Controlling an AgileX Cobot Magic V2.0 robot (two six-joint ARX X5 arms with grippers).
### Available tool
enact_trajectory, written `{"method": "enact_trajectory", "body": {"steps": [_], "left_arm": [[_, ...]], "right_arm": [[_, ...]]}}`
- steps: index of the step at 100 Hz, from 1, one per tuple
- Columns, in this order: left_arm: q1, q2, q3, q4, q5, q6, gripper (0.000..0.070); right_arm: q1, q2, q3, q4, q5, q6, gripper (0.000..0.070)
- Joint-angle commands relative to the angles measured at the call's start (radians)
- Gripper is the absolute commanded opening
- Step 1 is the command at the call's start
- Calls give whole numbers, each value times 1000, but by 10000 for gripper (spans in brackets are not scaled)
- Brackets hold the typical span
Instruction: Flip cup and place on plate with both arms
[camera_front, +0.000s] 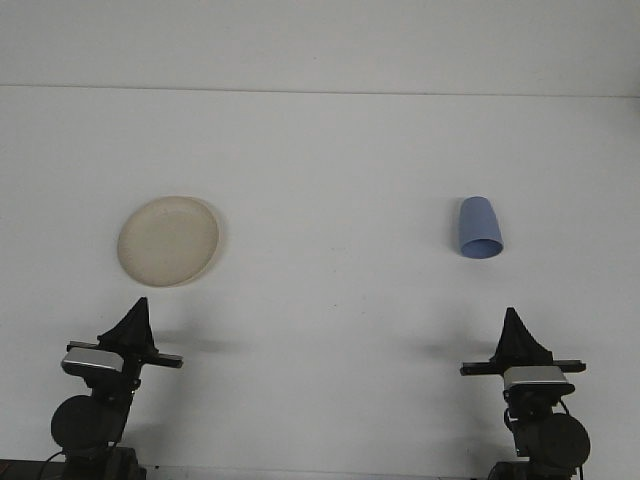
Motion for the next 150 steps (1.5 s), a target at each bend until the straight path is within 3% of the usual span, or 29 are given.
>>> {"method": "enact_trajectory", "body": {"steps": [1,35,72,123,150], "left_arm": [[-2,-1,-20,11,2,-2,11],[-2,-1,-20,11,2,-2,11],[-2,-1,-20,11,2,-2,11],[-2,-1,-20,11,2,-2,11],[-2,-1,-20,11,2,-2,11]], "right_arm": [[0,-3,-2,11,-1,10,1],[0,-3,24,-24,-1,10,1],[0,36,242,-273,12,9,1],[0,478,725,-784,15,37,1],[0,655,822,-890,-9,38,1]]}}
